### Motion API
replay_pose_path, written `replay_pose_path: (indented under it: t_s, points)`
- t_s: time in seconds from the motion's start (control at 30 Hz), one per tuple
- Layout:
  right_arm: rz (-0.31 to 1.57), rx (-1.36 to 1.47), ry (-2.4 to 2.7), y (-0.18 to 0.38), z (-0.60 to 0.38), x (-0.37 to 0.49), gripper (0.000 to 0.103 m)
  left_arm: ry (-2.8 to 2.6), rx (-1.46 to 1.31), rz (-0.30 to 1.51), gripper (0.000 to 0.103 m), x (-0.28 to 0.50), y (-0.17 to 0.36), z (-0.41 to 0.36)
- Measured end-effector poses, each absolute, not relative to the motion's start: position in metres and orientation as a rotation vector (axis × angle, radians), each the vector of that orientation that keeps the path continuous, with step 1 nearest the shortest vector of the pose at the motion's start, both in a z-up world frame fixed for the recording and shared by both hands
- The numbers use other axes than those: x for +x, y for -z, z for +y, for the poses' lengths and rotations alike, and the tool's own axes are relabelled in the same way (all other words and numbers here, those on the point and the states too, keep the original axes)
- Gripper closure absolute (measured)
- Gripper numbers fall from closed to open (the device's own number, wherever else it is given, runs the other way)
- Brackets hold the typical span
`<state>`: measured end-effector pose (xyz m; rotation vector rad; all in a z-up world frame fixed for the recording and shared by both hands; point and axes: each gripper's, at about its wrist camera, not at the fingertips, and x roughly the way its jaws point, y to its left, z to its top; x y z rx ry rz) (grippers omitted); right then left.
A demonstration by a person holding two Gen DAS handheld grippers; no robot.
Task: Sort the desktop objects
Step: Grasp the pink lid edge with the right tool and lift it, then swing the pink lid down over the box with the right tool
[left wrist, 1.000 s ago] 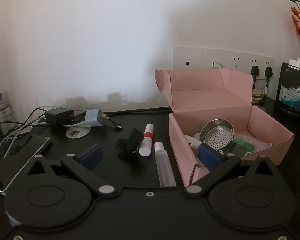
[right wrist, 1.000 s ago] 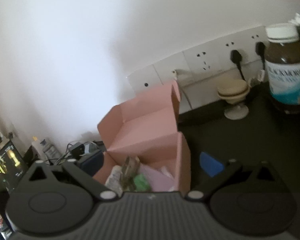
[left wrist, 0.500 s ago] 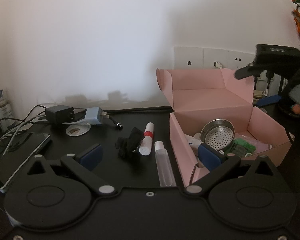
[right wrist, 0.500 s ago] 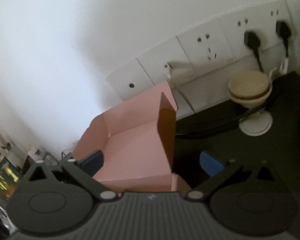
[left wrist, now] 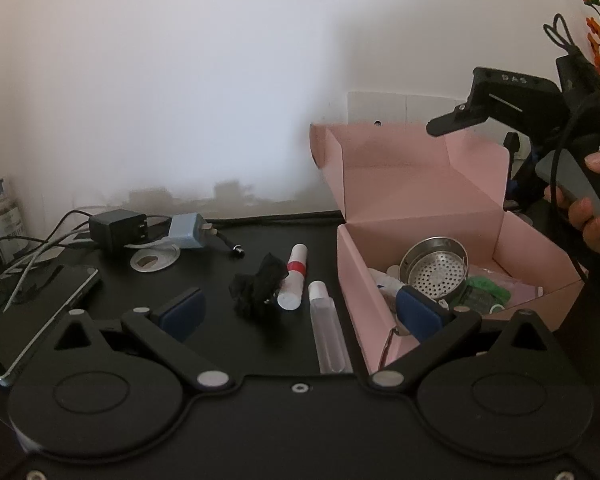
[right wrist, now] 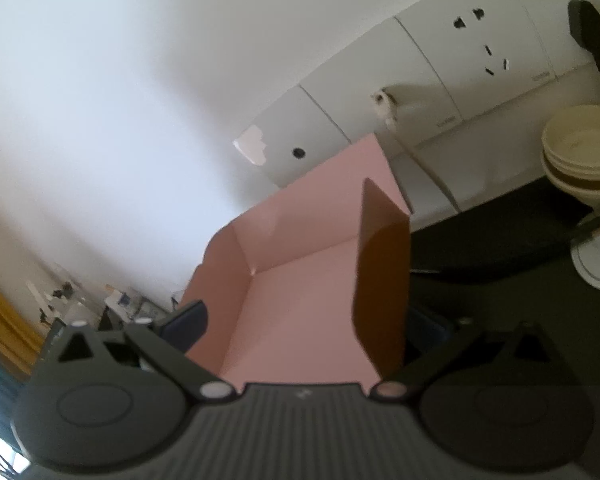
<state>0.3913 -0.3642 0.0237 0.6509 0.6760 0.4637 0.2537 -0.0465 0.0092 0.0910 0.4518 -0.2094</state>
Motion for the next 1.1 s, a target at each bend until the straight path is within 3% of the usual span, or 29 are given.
replay_pose_path:
  t_s: [0.83, 1.1]
  points:
    - [0.536, 0.514, -0.51, -0.066, -0.357, 0.3, 0.001, 0.222, 0.087, 0.464, 0.0, 0.252, -0.011, -0.048]
    - [0.572, 0.479, -0.511, -0.063, -0.355, 0.271, 0.001, 0.263, 0.125, 0.319, 0.0, 0.23, -0.024, -0.054]
